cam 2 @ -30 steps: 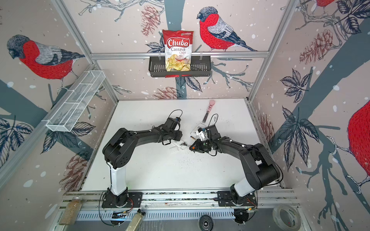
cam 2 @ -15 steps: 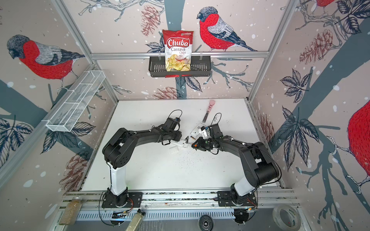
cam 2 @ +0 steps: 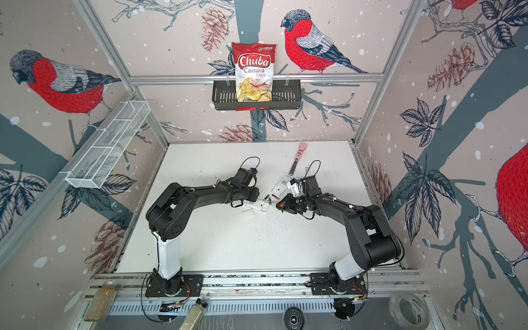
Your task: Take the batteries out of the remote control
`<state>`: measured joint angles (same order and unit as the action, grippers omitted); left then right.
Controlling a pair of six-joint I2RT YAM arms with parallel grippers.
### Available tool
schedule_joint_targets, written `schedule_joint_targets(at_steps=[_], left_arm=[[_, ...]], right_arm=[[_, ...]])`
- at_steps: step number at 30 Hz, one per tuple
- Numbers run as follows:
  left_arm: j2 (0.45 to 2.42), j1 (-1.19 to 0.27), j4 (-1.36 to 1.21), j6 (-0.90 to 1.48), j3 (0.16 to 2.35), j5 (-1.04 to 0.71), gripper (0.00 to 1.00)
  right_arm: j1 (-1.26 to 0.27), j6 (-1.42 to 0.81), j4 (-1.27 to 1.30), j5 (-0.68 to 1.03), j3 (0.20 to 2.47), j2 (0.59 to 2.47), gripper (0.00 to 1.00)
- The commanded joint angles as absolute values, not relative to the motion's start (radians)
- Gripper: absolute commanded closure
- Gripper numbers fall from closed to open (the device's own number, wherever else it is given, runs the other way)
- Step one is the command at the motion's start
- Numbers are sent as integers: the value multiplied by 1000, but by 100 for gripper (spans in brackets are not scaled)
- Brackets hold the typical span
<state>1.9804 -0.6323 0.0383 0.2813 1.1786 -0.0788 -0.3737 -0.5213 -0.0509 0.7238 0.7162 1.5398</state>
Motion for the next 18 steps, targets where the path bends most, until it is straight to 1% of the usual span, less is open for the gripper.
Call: schedule_joint_targets(at_steps=[1, 7, 8, 10, 13, 15, 18], left_arm=[[1976, -630, 89, 282, 1171, -92, 69], [1957, -626, 92, 288, 1182, -79, 69], [1947, -625, 93, 291, 1187, -74, 66], [1925, -624, 98, 294, 1202, -64, 55], [1888, -624, 115, 295, 1233, -46, 35], [1865, -624, 125, 293, 1250, -41, 27], [1818, -627, 124, 294, 1243, -28, 18]], right_arm=[[-368, -500, -67, 715, 725, 1527, 100], [-345, -502, -75, 700, 729, 1478, 100], [-344, -504, -74, 688, 732, 1471, 100], [-342, -500, -83, 652, 740, 1460, 100], [-335, -500, -101, 549, 752, 1451, 100], [-328, -505, -121, 453, 760, 1448, 100], [-319, -521, -136, 300, 764, 1442, 100]])
